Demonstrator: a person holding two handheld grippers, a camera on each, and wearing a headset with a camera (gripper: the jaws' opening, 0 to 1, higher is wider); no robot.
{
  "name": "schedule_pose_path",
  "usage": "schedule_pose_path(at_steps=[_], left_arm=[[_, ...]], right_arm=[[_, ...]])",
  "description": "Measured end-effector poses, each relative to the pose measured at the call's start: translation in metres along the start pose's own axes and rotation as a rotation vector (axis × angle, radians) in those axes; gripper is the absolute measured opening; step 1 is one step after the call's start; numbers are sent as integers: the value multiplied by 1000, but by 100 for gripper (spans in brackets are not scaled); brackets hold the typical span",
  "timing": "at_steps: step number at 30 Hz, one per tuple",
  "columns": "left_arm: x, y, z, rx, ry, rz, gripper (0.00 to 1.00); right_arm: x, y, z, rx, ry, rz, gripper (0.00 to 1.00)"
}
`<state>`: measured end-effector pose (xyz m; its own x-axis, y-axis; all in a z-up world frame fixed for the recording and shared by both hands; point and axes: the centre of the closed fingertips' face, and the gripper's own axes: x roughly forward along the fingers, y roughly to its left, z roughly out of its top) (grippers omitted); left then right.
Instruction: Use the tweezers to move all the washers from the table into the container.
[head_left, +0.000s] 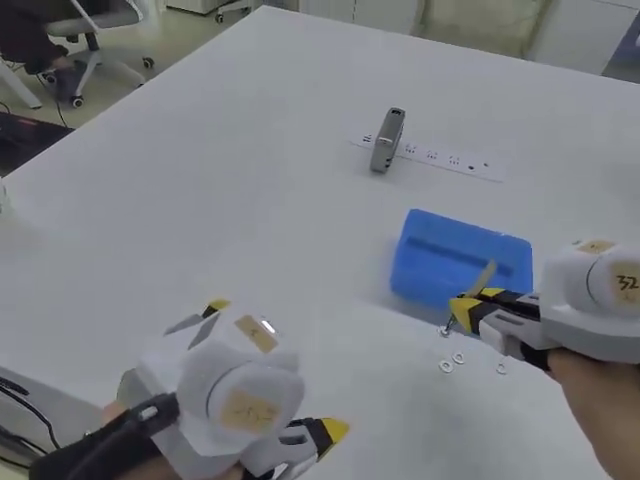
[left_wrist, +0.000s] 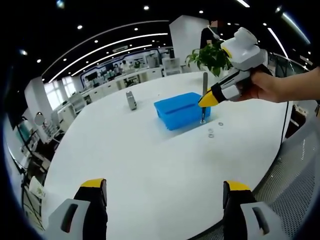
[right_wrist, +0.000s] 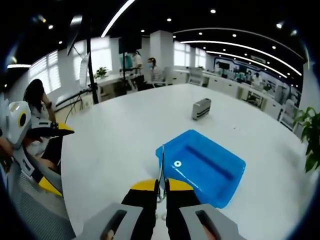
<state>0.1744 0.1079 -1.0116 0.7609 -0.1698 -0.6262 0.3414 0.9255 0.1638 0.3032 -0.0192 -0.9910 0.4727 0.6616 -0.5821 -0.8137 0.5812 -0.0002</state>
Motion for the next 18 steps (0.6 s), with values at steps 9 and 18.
schedule_pose_path(at_steps=[9, 18], left_arm=[[0, 2, -1, 1, 4, 12, 99], [1, 5, -3, -3, 18, 24, 99]], right_arm=[[-3, -12, 28, 6, -63, -18, 1], [15, -29, 56, 12, -115, -33, 2]])
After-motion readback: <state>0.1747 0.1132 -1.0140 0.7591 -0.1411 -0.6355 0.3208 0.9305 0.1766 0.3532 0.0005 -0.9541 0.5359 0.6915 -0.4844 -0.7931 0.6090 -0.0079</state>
